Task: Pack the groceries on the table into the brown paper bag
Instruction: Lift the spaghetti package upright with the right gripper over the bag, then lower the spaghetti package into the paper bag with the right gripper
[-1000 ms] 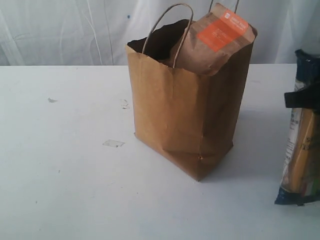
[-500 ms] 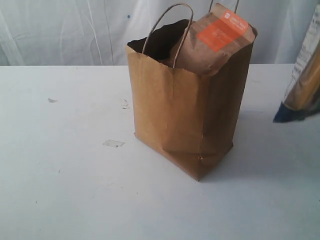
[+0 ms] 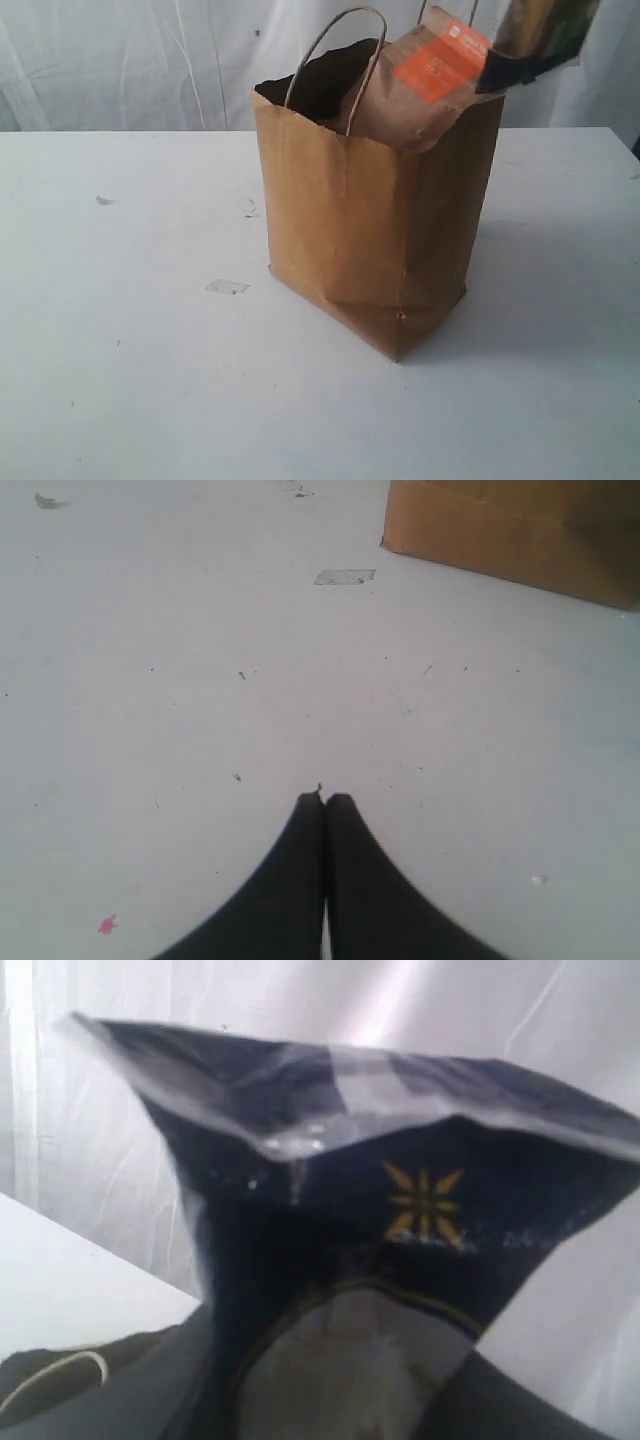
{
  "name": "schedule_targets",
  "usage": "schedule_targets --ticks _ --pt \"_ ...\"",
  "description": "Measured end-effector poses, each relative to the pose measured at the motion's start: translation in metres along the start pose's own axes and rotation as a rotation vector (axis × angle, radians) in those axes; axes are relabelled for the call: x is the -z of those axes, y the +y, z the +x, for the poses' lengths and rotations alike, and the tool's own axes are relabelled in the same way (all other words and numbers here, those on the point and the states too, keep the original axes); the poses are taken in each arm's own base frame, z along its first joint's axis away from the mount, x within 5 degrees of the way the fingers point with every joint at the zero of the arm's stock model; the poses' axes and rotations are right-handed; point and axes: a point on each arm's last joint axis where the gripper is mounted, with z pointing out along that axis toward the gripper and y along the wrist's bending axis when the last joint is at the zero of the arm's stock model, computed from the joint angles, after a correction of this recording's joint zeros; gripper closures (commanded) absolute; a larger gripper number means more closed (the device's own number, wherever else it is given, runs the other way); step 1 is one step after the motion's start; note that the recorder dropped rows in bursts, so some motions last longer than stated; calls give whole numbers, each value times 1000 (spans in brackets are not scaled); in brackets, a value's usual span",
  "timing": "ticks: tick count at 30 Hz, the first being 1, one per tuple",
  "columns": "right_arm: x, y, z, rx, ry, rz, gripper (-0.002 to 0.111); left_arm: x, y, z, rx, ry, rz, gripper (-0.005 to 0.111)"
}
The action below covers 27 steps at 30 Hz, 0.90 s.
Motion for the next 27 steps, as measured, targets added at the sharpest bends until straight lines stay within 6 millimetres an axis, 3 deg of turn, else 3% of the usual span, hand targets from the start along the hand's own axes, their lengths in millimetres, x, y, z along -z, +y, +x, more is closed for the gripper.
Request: schedule_targets --ticks 10,16,22,27 --pt "-51 32 -5 28 5 -115 108 0 0 0 0 0 0 107" --pt "-69 53 9 41 99 -190 108 0 0 0 0 0 0 107" --pt "-82 59 20 38 141 -200 108 0 0 0 0 0 0 107" --pt "-87 60 23 -74 159 -192 108 0 0 0 0 0 0 107"
